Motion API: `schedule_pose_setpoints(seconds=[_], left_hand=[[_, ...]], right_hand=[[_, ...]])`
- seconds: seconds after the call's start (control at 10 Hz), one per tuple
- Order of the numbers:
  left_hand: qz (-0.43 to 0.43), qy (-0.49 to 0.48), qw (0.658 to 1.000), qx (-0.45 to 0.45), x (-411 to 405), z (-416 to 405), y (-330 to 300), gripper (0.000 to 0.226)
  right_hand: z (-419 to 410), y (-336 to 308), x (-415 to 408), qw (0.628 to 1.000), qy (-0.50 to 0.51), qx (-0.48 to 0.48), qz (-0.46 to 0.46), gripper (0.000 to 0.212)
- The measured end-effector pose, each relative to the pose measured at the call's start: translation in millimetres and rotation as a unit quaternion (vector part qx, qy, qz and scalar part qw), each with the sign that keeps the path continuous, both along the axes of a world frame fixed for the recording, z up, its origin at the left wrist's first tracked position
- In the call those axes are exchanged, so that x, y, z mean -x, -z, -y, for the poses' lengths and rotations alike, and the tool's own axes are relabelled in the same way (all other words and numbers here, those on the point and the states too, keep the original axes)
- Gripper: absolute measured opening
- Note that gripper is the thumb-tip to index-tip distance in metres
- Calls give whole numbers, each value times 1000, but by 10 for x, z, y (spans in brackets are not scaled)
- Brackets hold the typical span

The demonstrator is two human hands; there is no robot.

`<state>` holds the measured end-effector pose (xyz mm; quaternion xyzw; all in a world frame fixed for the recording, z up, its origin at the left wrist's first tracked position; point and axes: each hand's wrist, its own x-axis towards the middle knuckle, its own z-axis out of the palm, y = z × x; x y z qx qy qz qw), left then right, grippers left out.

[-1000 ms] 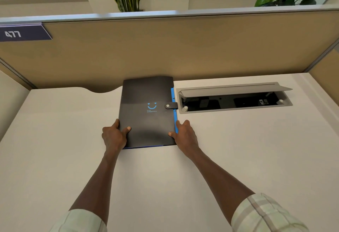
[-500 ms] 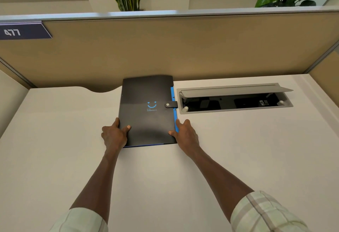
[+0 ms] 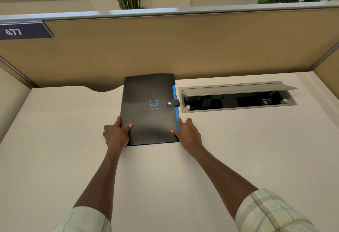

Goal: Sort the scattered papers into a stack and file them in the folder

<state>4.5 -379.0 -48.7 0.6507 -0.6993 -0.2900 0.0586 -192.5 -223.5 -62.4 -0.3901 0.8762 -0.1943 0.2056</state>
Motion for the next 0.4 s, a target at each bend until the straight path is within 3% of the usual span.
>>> schedule_pose_setpoints(seconds=[0.2,0.4], left_hand=[[-11,-3,1000,-3,-34,20,21,64],[-104,-8,993,58,-231,-150,9,39]], right_hand=[[-1,15,33,1000,1,4,11,64],[-82,-111,67,996,-10,37,75,73]])
